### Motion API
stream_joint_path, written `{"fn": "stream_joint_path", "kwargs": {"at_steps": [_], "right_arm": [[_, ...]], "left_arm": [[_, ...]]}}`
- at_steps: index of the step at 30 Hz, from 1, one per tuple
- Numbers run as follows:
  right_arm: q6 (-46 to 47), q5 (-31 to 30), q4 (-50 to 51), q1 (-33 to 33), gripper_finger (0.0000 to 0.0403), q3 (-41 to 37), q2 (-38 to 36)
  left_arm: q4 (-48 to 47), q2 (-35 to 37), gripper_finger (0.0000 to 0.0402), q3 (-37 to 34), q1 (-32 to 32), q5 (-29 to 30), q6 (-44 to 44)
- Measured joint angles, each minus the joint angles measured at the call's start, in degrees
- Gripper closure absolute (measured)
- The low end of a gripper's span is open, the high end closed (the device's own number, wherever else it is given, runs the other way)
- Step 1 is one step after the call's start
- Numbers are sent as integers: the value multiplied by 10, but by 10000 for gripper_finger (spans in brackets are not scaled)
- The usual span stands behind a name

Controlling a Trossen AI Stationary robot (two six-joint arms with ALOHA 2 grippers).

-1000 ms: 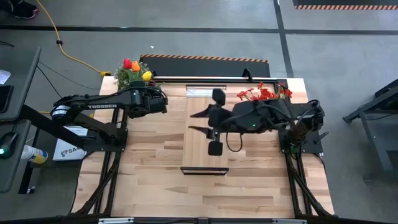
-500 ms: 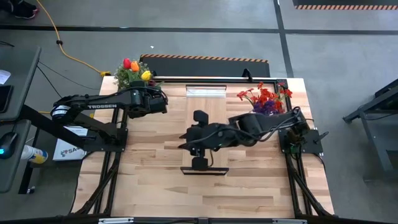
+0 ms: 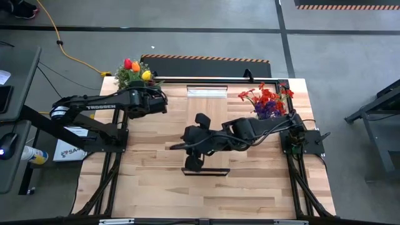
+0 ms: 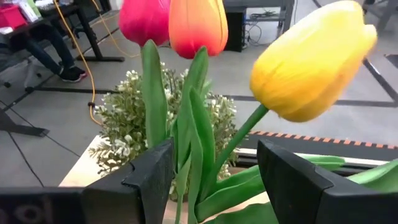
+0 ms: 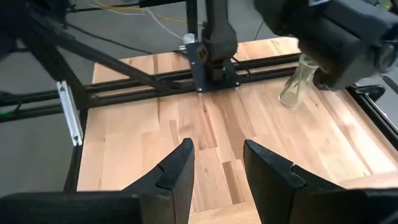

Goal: Pick and place flowers into a vace then onto a shelf
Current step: Put the pink tulip into the left transparent vase

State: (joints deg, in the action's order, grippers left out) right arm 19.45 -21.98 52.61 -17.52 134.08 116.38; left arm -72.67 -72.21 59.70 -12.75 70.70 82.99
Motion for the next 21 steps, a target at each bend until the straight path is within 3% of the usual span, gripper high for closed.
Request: {"fn": "stream_joint_path", "kwargs": {"at_steps": [9, 21], "right_arm": [[42, -15, -14, 6, 273, 1, 40], [-25, -15, -146, 31, 273, 0, 90]], "left_arm": [[7, 50, 140, 0, 0, 4, -1], [7, 88, 140, 0, 0, 3, -2]]}}
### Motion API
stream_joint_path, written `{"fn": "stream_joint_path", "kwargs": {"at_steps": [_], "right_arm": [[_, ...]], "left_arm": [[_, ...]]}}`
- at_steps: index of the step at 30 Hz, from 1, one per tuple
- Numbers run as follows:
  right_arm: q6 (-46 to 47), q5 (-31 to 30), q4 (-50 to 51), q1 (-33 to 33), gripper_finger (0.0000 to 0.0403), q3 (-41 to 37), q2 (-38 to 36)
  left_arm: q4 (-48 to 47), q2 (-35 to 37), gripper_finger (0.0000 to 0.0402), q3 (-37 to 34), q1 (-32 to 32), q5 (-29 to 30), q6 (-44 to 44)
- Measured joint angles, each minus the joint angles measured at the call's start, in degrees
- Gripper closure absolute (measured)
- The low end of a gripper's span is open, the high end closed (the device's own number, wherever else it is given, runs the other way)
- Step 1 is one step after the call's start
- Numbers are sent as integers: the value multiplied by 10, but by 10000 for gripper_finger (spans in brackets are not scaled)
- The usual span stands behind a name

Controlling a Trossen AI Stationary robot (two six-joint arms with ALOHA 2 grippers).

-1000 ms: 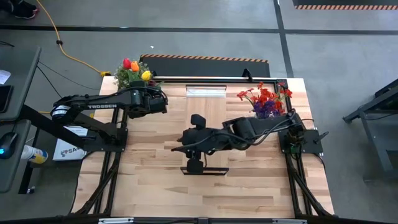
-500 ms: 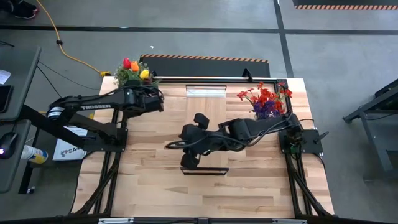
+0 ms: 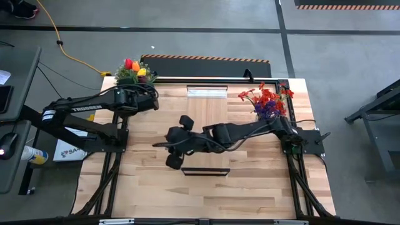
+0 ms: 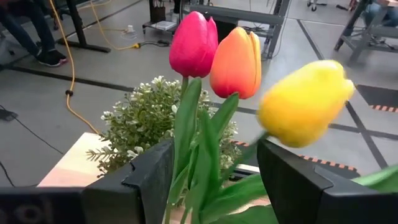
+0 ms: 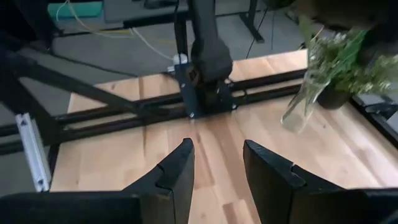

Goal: Pick and place flowers into a vace then onto a shelf
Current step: Put the pink tulip into the left transparent vase

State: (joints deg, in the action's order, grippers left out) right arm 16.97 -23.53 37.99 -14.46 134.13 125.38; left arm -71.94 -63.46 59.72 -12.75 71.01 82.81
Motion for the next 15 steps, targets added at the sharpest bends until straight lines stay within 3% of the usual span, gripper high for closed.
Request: {"fn": "stream_joint_path", "kwargs": {"at_steps": [15], "right_arm": [[9, 47, -84, 16, 273, 0, 47]], "left_arm": [[0, 0, 140, 0, 0, -1, -15]]}}
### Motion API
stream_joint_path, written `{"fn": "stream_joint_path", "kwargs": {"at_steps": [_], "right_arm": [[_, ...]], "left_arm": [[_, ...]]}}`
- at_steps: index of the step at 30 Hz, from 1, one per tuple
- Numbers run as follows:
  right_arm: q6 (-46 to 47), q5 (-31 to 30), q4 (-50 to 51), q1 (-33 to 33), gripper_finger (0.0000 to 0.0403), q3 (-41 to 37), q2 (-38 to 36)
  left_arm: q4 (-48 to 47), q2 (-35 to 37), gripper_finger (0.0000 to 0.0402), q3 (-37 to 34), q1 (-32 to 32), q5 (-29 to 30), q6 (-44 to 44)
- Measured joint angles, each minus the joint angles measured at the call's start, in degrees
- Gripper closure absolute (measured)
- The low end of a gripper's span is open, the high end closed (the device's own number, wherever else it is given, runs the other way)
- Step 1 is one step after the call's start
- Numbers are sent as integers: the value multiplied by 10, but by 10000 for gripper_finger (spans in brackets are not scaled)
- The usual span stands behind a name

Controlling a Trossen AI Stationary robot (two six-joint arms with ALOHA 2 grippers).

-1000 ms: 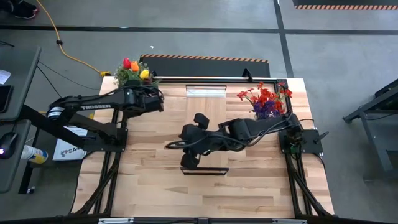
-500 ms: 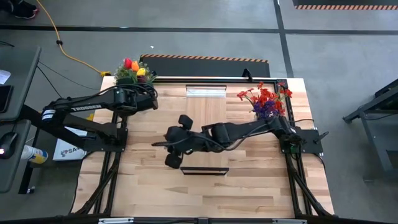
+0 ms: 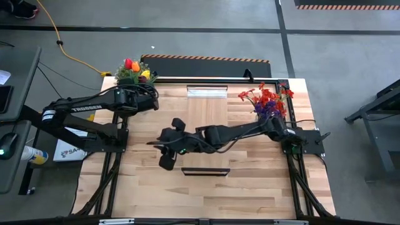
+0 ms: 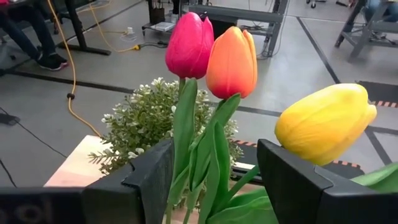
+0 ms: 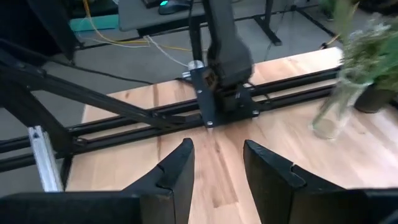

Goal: Pick and place flowers into a vace then onto a shelf
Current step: Put the pink tulip into the left transparent vase

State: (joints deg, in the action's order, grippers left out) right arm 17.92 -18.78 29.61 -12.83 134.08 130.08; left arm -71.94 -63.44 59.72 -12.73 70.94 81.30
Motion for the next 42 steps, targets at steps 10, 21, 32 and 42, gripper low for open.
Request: {"fn": "stream_joint_path", "kwargs": {"at_steps": [10, 21, 32, 42], "right_arm": [[-20, -1, -81, 12, 273, 0, 33], [-26, 30, -109, 42, 273, 0, 70], [-9, 27, -111, 53, 273, 0, 75], [-24, -8, -240, 65, 273, 0, 109]], "left_arm": [[0, 10, 140, 0, 0, -11, 0], [2, 12, 140, 0, 0, -26, -17], [15, 51, 140, 0, 0, -41, -20], [35, 59, 140, 0, 0, -46, -50]]}}
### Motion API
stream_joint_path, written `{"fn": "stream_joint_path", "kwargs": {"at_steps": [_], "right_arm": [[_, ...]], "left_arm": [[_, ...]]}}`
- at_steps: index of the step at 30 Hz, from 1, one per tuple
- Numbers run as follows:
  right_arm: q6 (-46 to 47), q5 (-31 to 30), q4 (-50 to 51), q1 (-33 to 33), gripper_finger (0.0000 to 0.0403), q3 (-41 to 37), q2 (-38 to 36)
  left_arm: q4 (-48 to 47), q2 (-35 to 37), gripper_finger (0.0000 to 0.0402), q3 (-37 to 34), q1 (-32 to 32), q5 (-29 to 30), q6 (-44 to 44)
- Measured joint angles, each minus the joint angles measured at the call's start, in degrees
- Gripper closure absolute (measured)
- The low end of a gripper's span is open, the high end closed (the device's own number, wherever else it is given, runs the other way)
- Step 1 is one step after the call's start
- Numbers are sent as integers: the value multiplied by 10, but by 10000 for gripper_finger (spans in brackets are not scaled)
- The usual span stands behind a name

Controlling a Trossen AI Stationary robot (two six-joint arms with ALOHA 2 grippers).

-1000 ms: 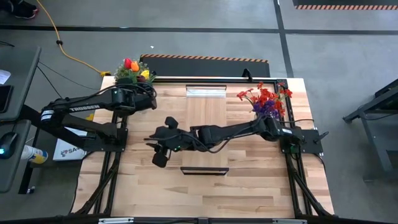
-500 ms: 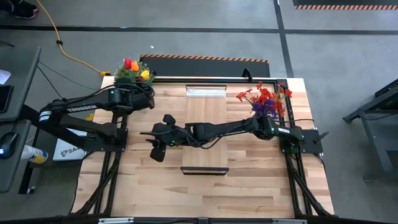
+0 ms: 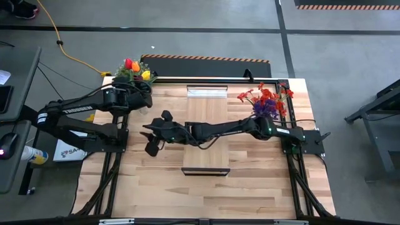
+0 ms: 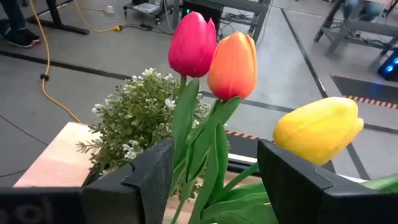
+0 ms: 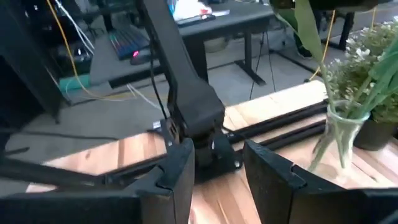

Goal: Pick and place flowers into a vace then onto a shelf
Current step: Put the pink tulip into the left transparent vase

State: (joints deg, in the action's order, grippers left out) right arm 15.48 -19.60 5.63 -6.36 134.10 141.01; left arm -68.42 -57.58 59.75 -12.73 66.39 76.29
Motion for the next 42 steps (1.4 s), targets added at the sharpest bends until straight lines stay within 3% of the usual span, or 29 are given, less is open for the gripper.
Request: {"fn": "stream_joint_path", "kwargs": {"at_steps": [6, 16, 21, 30, 42], "right_arm": [[-20, -42, -42, 1, 273, 0, 17], [-27, -54, -79, 10, 273, 0, 16], [-20, -52, -68, 12, 273, 0, 16], [79, -56, 3, 29, 273, 0, 16], [132, 5, 57, 65, 273, 0, 15]], "left_arm": [[0, 0, 140, 0, 0, -8, -1], [10, 0, 140, 0, 0, -18, 0], [11, 0, 140, 0, 0, -17, 0], [19, 8, 140, 0, 0, -16, 0], [24, 9, 140, 0, 0, -10, 5]]}}
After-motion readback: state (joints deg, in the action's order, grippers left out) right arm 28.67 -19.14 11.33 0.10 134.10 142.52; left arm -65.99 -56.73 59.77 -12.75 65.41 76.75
